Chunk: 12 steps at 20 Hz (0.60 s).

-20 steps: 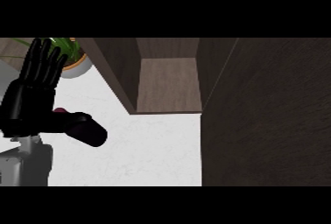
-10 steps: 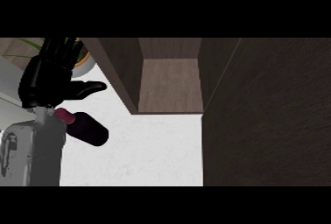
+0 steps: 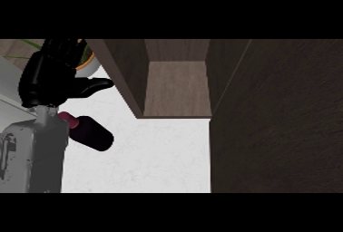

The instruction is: Pick up the wine, place it into the cabinet and close the cabinet

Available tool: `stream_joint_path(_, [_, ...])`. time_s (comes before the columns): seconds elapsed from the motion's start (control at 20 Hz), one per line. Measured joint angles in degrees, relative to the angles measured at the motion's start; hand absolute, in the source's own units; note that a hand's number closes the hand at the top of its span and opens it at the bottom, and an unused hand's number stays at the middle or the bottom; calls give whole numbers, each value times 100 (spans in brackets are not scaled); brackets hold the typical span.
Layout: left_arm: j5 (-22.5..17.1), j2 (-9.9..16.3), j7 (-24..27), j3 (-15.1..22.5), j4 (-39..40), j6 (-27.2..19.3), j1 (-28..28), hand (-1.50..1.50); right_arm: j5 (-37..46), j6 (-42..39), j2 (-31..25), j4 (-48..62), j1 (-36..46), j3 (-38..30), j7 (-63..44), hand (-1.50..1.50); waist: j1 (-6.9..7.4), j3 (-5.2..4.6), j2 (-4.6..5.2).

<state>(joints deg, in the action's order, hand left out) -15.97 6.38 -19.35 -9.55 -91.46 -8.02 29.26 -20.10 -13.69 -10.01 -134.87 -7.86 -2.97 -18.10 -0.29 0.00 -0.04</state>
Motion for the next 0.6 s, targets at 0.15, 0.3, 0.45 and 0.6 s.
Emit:
stream_joint_path(0.15, [72, -47, 54, 127, -169, -60, -191, -150, 31, 18, 61, -3, 121, 33, -97, -150, 9, 1, 0])
stream_joint_path(0.3, [33, -13, 76, 115, -211, -57, -298, -150, -17, -43, 71, -2, 128, -45, -164, -150, 9, -1, 0])
stream_joint_path(0.45, [140, -69, 10, 246, -296, -205, -334, -150, 70, -76, 183, -15, 67, 67, -159, -150, 8, 1, -1])
stream_joint_path(0.6, [138, 18, -90, 213, -449, -232, -462, -150, 65, -104, 181, -48, 61, -6, -223, -150, 12, 0, -2])
